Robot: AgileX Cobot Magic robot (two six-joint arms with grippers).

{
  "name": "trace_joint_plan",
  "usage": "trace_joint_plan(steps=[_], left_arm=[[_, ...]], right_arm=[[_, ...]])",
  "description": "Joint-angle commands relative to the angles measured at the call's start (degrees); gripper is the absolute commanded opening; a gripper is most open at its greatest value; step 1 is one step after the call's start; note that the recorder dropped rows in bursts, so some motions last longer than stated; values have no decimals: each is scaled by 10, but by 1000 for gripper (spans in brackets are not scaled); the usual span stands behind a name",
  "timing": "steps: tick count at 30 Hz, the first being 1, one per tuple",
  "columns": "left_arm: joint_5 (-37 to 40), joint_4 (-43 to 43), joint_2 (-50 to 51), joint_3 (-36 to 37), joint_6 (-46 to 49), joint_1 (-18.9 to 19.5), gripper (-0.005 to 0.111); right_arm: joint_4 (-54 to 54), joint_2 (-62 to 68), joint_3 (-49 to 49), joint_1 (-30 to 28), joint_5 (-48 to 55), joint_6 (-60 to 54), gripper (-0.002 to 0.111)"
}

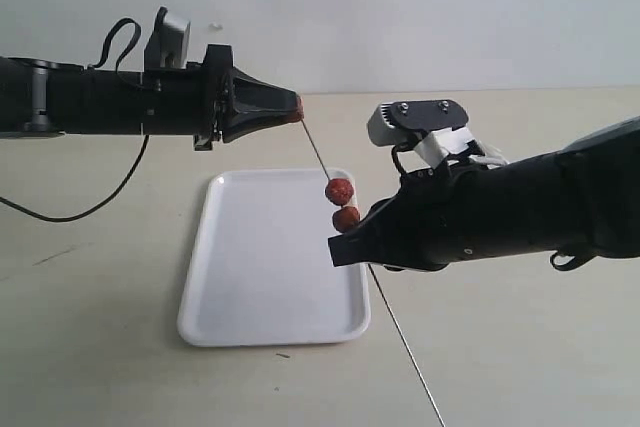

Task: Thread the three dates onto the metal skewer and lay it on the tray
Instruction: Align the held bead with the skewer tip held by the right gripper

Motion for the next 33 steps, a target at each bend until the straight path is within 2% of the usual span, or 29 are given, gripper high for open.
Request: trace_joint_plan(steps=[1,15,25,33], left_arm=[[20,-6,1,-2,2,1,18],[51,-6,1,-2,7,-1,18],[59,-6,1,-2,18,-24,18],[61,13,1,-2,20,-26,18]], right_arm=[[0,-4,2,1,9,0,0],[3,-4,2,1,6,0,0],[29,-4,-16,1,8,-25,0],[29,-4,-31,1,6,-24,0]])
